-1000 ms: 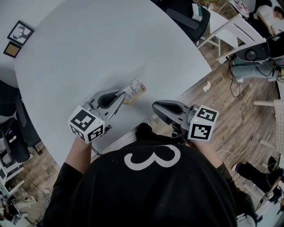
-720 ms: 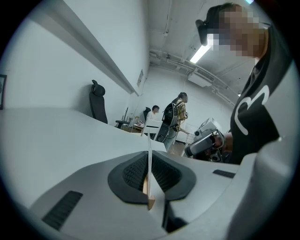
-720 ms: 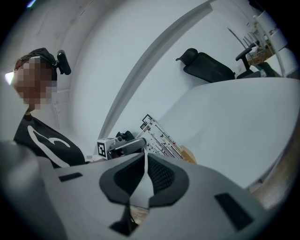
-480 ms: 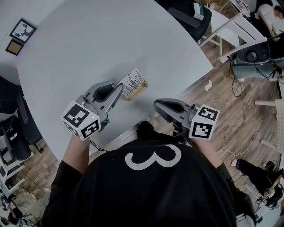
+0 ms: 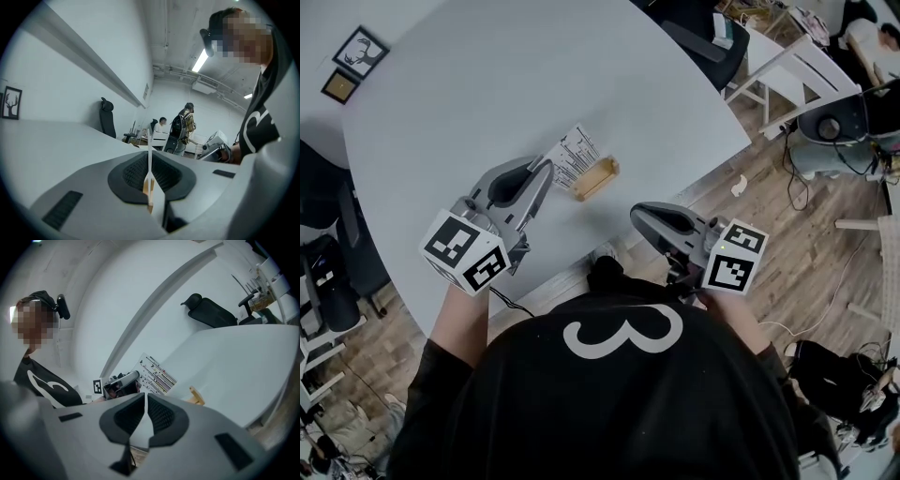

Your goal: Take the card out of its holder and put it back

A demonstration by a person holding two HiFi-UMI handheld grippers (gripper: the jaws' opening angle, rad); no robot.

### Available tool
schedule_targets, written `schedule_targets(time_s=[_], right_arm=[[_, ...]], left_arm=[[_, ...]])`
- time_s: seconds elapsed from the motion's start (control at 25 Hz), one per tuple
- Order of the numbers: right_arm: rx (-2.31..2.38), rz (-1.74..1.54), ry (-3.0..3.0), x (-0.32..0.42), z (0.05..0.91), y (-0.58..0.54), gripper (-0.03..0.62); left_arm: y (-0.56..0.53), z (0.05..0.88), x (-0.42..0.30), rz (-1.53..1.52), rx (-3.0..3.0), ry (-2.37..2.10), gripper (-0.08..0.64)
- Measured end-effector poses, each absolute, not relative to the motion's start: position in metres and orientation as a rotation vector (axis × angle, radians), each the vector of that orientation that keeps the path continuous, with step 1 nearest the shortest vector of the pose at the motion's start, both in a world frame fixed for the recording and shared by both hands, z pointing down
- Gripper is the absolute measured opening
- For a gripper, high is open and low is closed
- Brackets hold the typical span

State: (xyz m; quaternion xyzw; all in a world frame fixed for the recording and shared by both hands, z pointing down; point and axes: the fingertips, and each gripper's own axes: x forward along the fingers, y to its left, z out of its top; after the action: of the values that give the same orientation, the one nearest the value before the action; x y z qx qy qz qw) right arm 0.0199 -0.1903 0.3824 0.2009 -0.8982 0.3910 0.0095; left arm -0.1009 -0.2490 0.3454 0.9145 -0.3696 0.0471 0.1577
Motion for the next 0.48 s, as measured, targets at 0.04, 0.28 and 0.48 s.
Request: schedule_targets(time_s=[0.04,0.28,0.48], right_arm=[[0.625,1.215,-2.807,0.018,0.381,-0.187,0.012],[0.619,1.155,-2.832,0.007,0.368,-0.167,0.012],[0.642,1.092,-2.872,0.010,0.360,-0.125,0.012]], left_arm=[[-0.245,0.342,-0.105,0.109,2.600,-1.068,0.026],[-0.211,0.327,-0.128,-0.032,2.496,-1.073,0.026],[-0.146,0.322,-0.128,-0.090,2.464,-1.053,0.026]])
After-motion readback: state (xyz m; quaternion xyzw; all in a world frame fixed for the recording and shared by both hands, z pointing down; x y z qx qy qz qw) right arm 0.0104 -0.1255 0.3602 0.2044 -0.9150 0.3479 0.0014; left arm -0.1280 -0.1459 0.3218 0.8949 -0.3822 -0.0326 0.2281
